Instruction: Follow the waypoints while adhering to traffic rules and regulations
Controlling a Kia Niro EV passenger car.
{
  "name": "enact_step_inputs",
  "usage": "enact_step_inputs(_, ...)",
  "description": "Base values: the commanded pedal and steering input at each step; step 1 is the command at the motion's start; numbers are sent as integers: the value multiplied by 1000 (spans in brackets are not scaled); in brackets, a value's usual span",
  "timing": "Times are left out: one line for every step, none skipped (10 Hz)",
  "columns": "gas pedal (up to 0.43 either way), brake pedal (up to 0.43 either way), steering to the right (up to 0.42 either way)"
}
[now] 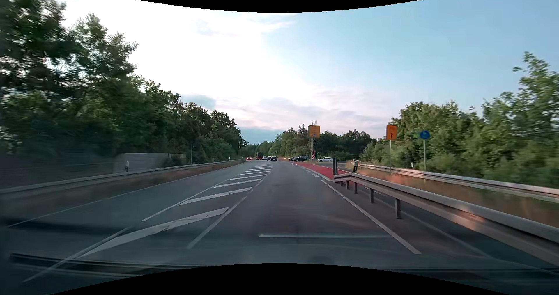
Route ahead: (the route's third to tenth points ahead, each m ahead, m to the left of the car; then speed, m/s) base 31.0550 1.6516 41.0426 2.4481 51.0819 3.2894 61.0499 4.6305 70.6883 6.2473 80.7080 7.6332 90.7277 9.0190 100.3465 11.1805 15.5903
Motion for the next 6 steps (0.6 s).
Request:
enact_step_inputs(87, 0, -13)
enact_step_inputs(87, 0, -12)
enact_step_inputs(87, 0, -12)
enact_step_inputs(87, 0, -13)
enact_step_inputs(87, 0, -13)
enact_step_inputs(87, 0, -13)
